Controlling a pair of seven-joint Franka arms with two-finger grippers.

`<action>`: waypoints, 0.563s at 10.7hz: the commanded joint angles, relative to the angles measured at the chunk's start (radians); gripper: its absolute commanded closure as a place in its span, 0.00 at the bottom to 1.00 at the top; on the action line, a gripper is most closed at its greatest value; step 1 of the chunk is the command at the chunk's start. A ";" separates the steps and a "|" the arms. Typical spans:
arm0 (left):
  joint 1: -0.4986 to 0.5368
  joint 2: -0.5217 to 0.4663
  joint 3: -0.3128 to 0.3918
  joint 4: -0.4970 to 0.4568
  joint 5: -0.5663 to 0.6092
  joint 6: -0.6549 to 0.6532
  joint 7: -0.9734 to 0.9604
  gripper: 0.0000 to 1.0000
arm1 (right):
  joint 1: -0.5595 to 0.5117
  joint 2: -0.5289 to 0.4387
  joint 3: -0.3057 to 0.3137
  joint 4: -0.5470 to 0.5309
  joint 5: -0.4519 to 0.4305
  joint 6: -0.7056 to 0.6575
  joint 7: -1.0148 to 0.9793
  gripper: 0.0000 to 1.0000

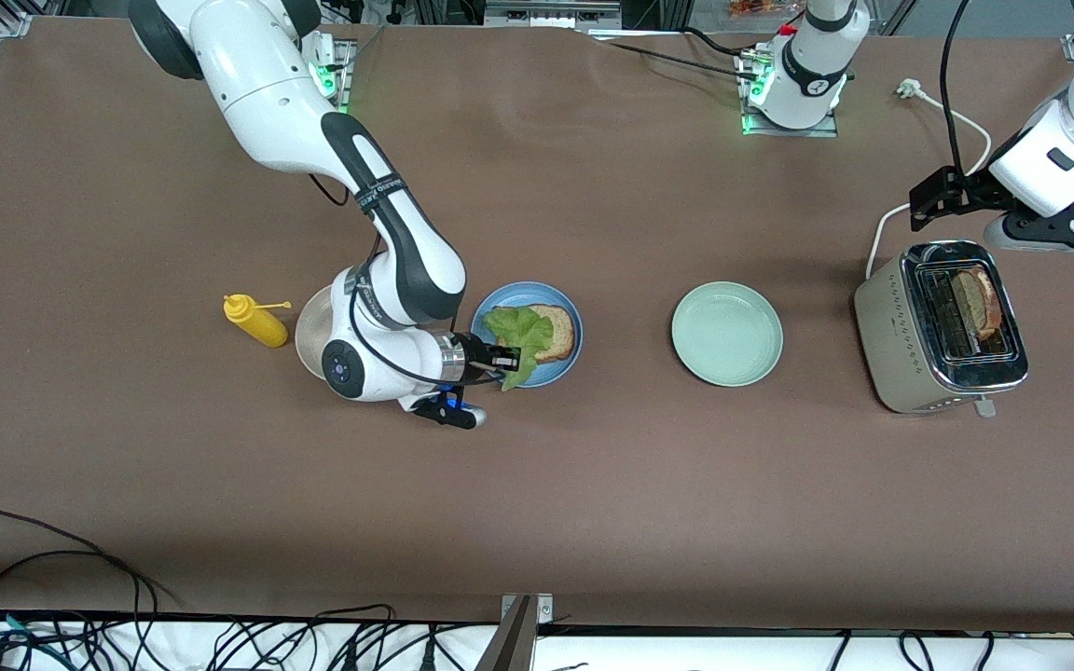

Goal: Make sandwich in blue plate with both arms
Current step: 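Carry the lettuce over the blue plate and drop it on the bread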

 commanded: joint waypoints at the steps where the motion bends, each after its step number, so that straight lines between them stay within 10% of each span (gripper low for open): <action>1: 0.001 0.004 0.001 0.013 0.018 -0.002 0.021 0.00 | 0.020 -0.015 -0.011 0.013 -0.102 0.072 -0.005 0.00; 6: -0.001 0.011 0.005 0.013 0.018 0.001 0.019 0.00 | 0.016 -0.099 -0.015 0.036 -0.423 0.060 -0.011 0.00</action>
